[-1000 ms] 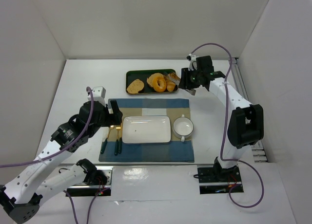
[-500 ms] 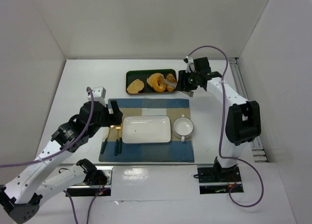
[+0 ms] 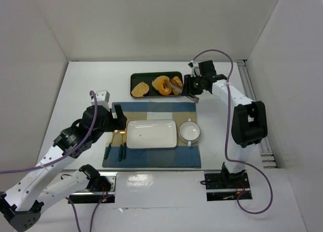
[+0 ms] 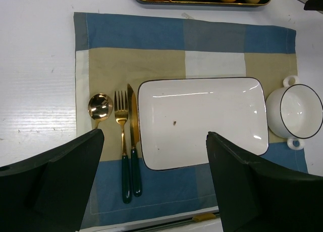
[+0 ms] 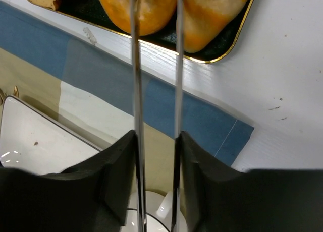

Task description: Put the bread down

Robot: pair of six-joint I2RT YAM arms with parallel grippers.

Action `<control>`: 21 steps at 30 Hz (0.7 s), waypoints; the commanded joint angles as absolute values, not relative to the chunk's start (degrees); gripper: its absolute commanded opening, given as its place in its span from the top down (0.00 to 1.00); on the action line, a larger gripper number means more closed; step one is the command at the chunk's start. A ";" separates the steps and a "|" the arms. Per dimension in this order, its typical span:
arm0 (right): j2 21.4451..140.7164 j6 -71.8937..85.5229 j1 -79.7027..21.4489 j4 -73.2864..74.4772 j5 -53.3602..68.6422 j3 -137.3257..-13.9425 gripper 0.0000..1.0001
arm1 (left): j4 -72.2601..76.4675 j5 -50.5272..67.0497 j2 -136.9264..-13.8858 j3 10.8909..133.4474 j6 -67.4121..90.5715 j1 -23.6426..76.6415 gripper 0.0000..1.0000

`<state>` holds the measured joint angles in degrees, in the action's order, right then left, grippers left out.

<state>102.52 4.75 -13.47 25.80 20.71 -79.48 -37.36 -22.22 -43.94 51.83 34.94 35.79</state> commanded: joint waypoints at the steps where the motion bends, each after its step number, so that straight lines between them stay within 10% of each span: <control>1: 103.18 4.13 -13.89 24.61 21.88 -82.79 0.59 | -36.12 -22.85 -43.07 51.59 35.68 35.95 0.04; 8: 101.96 4.65 -13.89 25.14 20.66 -82.79 0.91 | -36.12 -22.85 -43.07 51.59 36.21 35.95 0.04; 21: 89.13 6.85 -19.42 30.67 13.89 -82.27 0.99 | -36.65 -22.85 -41.92 51.06 36.74 35.95 0.04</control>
